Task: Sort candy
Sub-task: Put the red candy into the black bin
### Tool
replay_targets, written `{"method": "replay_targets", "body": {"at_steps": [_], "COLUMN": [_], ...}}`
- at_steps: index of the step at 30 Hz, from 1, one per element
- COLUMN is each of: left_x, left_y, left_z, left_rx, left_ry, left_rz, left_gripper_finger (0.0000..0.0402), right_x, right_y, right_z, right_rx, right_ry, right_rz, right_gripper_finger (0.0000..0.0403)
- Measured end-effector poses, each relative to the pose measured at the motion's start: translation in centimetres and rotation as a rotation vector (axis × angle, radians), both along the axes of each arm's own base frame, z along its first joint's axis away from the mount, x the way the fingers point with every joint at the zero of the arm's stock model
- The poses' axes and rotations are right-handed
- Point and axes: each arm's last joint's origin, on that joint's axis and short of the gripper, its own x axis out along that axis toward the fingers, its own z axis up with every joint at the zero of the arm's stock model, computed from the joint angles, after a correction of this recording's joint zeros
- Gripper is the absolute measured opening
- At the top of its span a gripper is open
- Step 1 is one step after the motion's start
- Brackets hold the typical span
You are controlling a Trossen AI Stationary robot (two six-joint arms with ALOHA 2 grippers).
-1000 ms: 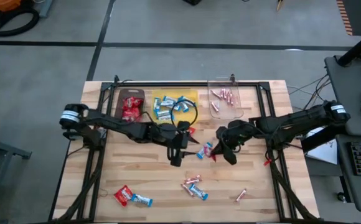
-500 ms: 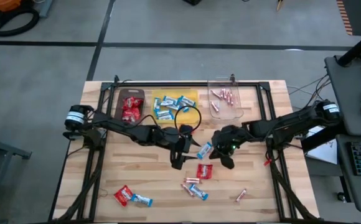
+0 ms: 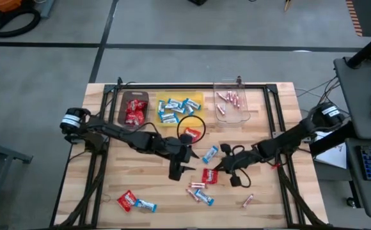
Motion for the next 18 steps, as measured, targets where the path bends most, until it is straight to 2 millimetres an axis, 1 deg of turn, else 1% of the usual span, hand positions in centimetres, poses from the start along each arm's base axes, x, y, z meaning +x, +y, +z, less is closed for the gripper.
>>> {"method": "replay_targets", "body": {"at_steps": [1, 4, 7, 10, 15, 18], "left_x": [0.0, -0.1, -0.1, -0.1, -0.1, -0.1], "left_y": [-0.2, -0.5, -0.5, -0.4, -0.4, -0.4], "left_z": [0.1, 0.2, 0.3, 0.2, 0.2, 0.2], "left_rx": [0.0, -0.006, -0.02, -0.027, -0.036, -0.041], "left_ry": [-0.004, -0.012, -0.008, -0.006, -0.004, 0.0], "left_rz": [-0.004, 0.005, 0.027, 0.041, 0.047, 0.051], "left_gripper_finger": [0.0214, 0.0212, 0.0212, 0.0212, 0.0212, 0.0212], "right_x": [-0.1, -0.3, -0.1, 0.4, 1.2, 1.6], "right_y": [0.0, -0.1, 0.2, 0.4, 0.7, 0.8], "right_z": [-0.4, -1.4, -2.0, -2.5, -3.4, -4.1], "right_rx": [0.014, 0.074, 0.111, 0.117, 0.108, 0.102], "right_ry": [-0.017, 0.009, 0.044, 0.066, 0.097, 0.122], "right_rz": [-0.006, -0.068, -0.087, -0.099, -0.117, -0.121], "right_gripper_finger": [0.0013, 0.0015, 0.0034, 0.0075, 0.0163, 0.0208]}}
